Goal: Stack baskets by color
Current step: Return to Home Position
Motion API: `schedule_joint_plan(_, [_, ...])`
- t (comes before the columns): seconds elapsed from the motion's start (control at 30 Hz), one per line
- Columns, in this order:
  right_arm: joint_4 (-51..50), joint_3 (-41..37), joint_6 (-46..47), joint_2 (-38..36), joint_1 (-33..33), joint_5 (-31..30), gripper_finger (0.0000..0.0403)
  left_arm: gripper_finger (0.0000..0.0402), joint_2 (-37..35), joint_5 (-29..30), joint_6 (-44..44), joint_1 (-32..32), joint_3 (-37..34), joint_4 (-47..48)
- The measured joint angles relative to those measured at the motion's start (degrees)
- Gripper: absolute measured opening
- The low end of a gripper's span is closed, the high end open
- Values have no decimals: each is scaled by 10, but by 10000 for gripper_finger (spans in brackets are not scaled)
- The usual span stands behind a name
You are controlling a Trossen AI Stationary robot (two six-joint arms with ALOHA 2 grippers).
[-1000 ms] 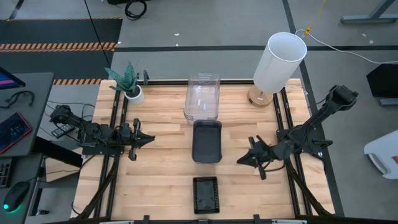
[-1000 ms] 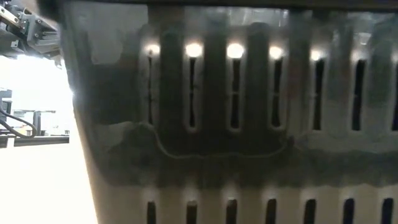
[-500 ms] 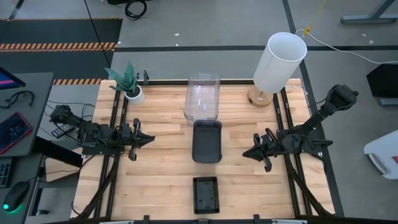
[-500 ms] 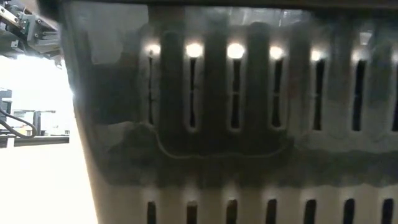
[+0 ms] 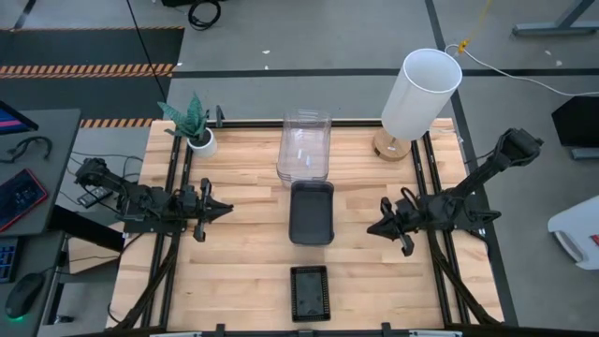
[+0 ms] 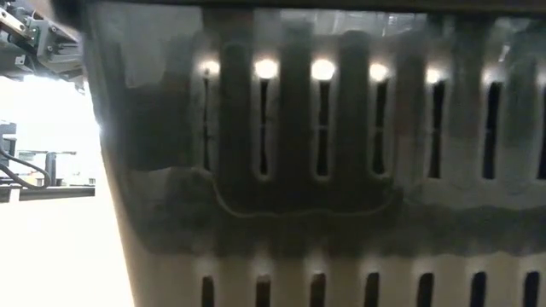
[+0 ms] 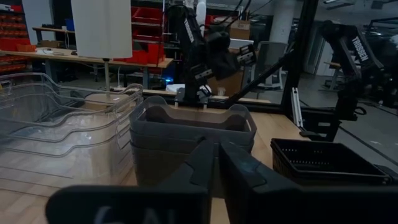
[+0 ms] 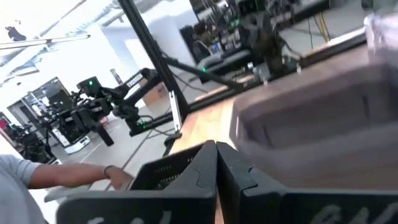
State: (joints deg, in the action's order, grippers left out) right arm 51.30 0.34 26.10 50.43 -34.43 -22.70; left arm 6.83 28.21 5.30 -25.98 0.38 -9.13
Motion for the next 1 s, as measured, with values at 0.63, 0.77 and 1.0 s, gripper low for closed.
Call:
schedule_joint_plan(0.63, [-236, 0, -74, -288, 135, 67, 3, 35, 0, 0, 0, 0, 0, 0])
schedule_joint_plan(0.77, [-334, 0, -78, -377, 137, 69, 3, 30, 0, 0, 0, 0, 0, 0])
schedule_joint_plan(1.0, [-481, 0, -90, -492, 137, 71, 4, 26, 0, 0, 0, 0, 0, 0])
